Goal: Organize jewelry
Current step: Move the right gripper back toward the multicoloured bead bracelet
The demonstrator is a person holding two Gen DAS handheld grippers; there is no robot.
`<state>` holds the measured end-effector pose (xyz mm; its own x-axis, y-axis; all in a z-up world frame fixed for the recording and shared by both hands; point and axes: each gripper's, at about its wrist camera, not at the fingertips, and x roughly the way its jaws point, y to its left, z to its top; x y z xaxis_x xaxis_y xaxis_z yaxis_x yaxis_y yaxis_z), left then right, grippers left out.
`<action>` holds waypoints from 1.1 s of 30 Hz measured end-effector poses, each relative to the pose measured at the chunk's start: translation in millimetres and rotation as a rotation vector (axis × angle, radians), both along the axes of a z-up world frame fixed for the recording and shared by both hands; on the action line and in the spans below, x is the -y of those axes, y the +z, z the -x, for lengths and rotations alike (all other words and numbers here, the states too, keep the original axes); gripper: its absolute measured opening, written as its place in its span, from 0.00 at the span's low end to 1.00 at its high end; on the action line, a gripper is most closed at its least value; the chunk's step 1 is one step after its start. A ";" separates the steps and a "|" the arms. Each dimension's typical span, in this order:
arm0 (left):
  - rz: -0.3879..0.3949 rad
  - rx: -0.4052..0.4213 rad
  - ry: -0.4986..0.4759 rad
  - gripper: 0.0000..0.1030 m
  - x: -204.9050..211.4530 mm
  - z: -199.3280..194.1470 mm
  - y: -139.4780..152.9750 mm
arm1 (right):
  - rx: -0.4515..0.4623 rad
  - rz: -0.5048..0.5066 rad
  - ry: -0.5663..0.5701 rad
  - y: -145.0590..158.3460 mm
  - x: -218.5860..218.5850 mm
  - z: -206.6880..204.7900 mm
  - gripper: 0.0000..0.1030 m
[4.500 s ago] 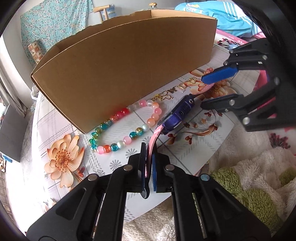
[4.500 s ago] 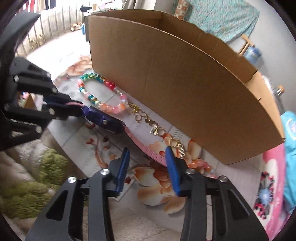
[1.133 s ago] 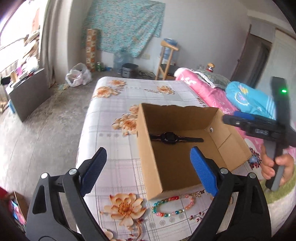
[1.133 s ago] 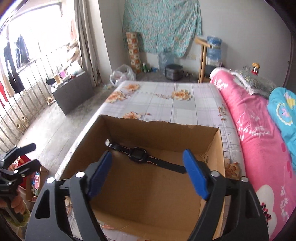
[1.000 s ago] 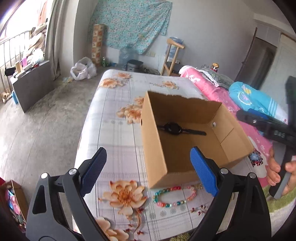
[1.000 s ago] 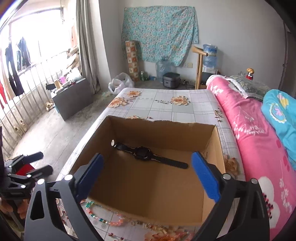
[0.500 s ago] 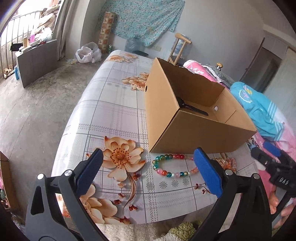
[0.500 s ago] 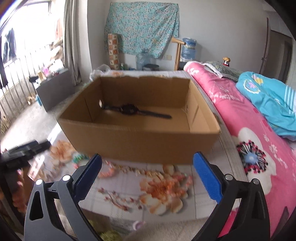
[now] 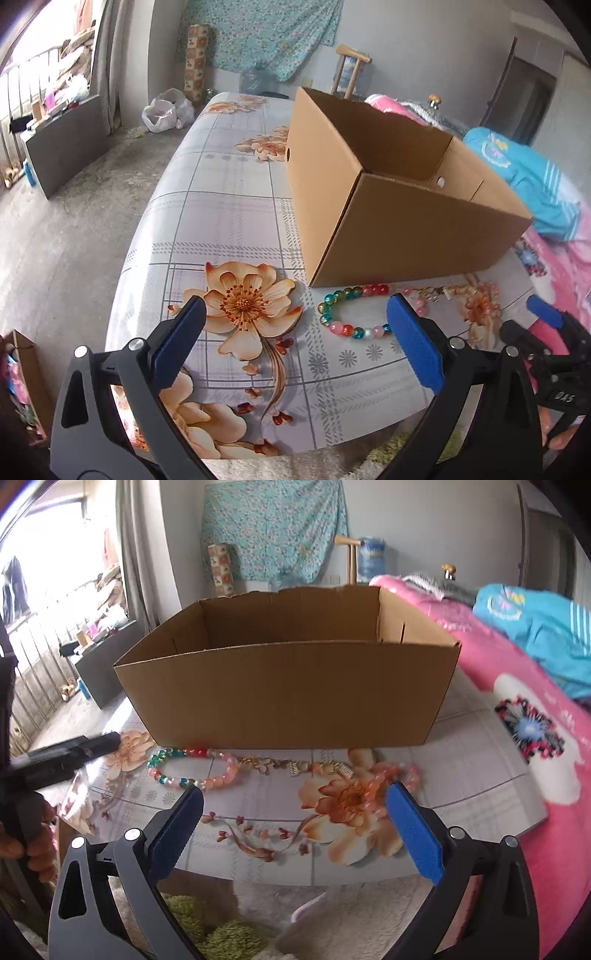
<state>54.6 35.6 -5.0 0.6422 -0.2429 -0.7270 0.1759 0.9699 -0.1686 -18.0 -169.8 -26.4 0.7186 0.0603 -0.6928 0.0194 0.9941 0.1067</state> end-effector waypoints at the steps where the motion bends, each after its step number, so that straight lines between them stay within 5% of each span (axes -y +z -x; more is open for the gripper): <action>1: -0.037 0.000 -0.003 0.92 3.7 -1.5 -1.3 | -0.005 -0.020 -0.004 -1.2 0.5 -0.9 0.94; 4: -0.142 -0.006 -0.004 0.92 16.4 -11.4 -9.9 | -0.033 -0.053 -0.014 -5.9 1.2 -9.1 0.94; 14: -0.279 -0.042 -0.037 0.92 39.7 -29.9 -35.6 | -0.083 -0.089 0.013 -18.6 -12.9 -16.1 0.94; 33: -0.318 -0.052 -0.087 0.92 36.8 9.3 -31.7 | -0.080 -0.077 0.026 -17.3 -18.7 -12.2 0.94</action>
<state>45.2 -1.2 -36.7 0.5891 -0.0507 -0.8065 0.2596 0.9570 0.1294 -5.8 -151.1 -43.7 0.6588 0.1332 -0.7404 0.0053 0.9834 0.1816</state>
